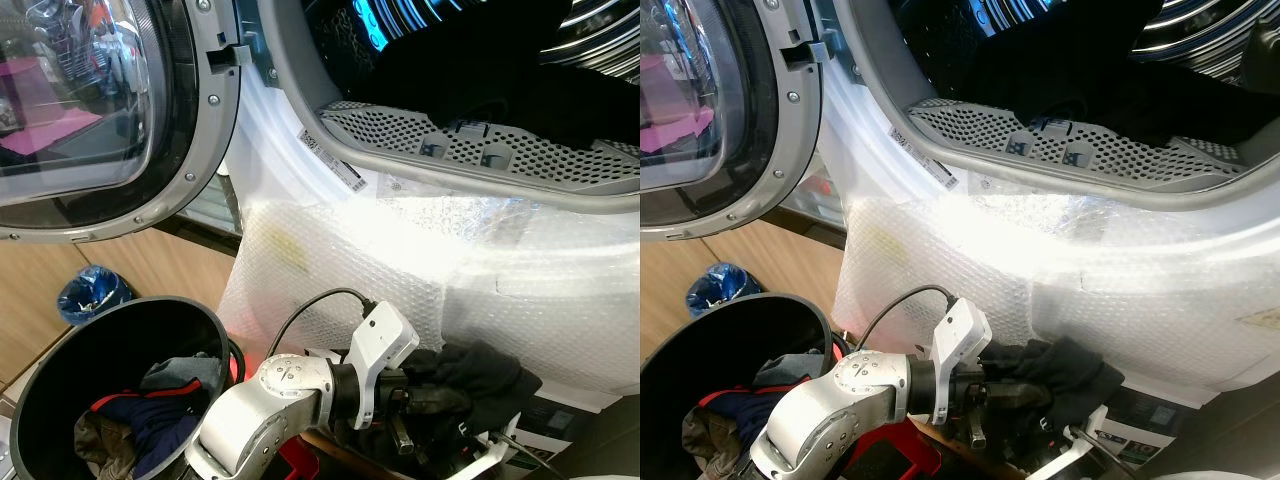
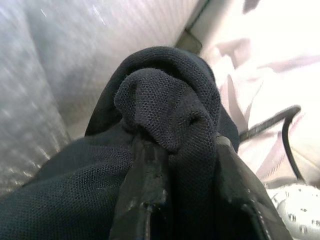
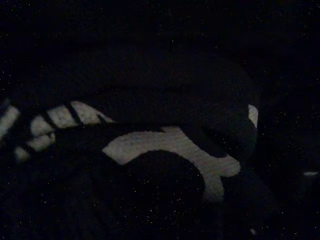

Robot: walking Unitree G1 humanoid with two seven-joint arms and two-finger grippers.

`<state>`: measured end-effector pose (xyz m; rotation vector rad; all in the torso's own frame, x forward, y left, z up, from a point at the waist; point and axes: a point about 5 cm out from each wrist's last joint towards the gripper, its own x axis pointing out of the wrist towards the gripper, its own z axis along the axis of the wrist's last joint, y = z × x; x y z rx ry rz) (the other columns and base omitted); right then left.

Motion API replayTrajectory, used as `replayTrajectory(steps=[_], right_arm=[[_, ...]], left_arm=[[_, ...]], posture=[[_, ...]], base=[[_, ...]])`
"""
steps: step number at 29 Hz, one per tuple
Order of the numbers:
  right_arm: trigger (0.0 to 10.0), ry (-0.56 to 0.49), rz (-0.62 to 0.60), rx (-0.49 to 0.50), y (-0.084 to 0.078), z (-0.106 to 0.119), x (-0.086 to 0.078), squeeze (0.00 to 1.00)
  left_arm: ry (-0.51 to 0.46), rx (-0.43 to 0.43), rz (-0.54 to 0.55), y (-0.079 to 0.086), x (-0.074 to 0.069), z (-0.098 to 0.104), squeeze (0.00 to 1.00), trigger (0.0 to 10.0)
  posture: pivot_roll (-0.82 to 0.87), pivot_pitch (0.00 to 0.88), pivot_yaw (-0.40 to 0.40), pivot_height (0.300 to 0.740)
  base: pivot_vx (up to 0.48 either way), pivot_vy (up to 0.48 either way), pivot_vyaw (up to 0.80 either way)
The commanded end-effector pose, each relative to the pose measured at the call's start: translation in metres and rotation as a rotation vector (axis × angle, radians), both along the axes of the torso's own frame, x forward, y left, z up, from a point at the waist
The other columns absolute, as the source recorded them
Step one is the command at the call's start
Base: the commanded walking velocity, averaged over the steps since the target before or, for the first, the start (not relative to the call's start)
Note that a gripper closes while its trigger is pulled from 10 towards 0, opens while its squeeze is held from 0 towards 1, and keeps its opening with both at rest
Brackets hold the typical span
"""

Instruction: Clothes washing

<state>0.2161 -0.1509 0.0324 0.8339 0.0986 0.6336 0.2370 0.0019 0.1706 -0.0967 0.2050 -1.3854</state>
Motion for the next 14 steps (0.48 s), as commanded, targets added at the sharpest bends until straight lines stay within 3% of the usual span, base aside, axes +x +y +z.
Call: replayTrajectory(steps=[1,14], right_arm=[[0.0,-0.058,0.013,0.016,0.001,0.01,0.002,0.0],[0.0,-0.018,-0.007,0.024,-0.003,0.003,-0.003,0.0]], left_arm=[[0.019,0.037,-0.005,0.002,-0.004,-0.006,0.0,0.0],[0.054,0.084,-0.035,0.01,-0.014,-0.014,0.0,0.0]], posture=[[-0.06,0.11,0.073,0.74],[-0.05,0.111,0.078,0.74]], base=[[0.0,0.0,0.0],[0.0,0.0,0.0]])
